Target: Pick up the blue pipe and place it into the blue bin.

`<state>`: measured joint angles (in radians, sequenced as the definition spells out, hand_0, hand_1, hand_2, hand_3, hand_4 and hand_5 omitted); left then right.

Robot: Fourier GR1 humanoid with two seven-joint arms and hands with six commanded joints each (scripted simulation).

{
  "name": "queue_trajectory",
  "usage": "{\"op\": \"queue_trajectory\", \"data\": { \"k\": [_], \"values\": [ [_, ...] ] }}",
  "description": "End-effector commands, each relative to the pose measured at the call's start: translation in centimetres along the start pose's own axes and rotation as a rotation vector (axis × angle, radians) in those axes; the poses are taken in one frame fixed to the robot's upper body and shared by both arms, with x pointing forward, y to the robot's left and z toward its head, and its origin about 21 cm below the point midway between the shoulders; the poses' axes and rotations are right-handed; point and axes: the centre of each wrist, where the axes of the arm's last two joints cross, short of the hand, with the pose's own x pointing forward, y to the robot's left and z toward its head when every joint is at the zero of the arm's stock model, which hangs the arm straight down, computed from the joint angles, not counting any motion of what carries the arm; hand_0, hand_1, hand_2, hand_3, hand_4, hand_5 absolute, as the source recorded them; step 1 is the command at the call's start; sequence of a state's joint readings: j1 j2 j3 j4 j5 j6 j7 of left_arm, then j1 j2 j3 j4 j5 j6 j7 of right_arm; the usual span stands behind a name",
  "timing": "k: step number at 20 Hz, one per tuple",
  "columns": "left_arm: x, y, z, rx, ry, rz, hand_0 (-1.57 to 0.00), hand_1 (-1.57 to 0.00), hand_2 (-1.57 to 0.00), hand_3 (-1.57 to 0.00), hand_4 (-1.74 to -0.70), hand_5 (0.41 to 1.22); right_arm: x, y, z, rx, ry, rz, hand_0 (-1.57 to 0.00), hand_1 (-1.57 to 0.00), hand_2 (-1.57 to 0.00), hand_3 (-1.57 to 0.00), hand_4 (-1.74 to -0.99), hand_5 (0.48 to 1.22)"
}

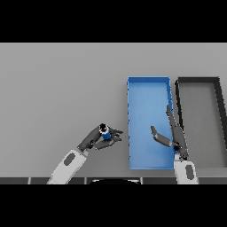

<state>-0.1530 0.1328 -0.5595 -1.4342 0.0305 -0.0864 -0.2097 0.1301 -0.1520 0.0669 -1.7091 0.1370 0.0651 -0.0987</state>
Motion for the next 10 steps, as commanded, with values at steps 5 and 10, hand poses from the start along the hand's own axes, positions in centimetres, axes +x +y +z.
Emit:
{"op": "queue_trajectory", "data": {
  "k": [5, 10],
  "values": [
    [3.3, 0.0, -1.7, -0.022, -0.075, 0.013, -1.54, -1.55, -1.55, -1.55, -1.47, 1.212, 0.1, -0.1, -0.3, -0.006, 0.006, 0.042, 0.0, 0.0, 0.0, 0.0, -1.204, 0.64],
    [6.2, -0.1, -2.7, -0.088, -0.138, -0.013, -1.56, -1.56, -1.56, -1.56, -1.47, 1.218, 0.0, -0.2, 0.2, -0.004, -0.015, 0.063, 0.0, 0.0, 0.0, 0.0, -1.161, 0.644]
  ]
}}
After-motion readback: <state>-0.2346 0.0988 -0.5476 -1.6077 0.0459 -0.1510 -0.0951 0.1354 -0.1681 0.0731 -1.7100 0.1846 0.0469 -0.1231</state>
